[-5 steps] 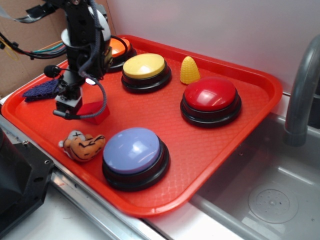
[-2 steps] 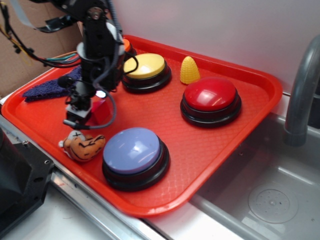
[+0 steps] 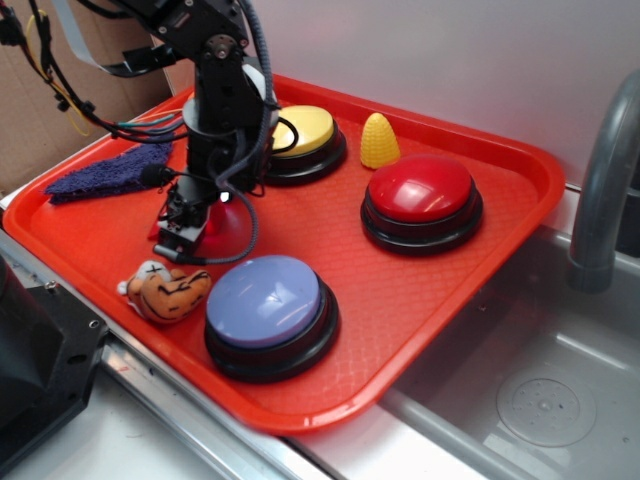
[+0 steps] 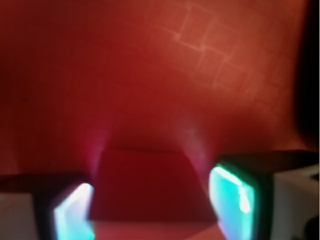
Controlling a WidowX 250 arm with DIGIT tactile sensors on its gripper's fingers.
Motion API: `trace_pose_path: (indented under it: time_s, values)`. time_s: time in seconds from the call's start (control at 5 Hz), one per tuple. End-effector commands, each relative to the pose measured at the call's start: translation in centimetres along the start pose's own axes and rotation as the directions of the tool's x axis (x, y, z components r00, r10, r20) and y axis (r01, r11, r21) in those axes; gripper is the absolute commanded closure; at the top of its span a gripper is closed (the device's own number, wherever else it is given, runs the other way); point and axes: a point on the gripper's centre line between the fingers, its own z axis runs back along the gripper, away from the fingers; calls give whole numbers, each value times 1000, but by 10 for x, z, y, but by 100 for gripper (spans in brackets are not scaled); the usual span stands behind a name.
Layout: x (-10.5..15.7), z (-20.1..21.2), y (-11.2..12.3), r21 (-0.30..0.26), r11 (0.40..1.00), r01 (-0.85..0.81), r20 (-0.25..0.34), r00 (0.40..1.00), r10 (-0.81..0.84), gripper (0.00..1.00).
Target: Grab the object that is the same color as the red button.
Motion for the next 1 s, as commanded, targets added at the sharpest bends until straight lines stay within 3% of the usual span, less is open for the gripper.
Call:
trace_pose_path:
  time_s: [0.0, 0.2, 0.4, 0.6, 0.8]
  values:
    - [4, 20, 0, -40, 982, -185, 144, 971, 189, 100]
    - [-9, 67, 0, -32, 897, -441, 156, 884, 440, 100]
    - [-24, 114, 6, -82, 753, -653, 192, 731, 655, 100]
    - [-45, 158, 10, -165, 562, -811, 194, 532, 824, 100]
    - [-54, 181, 6, -196, 348, -917, 175, 316, 932, 100]
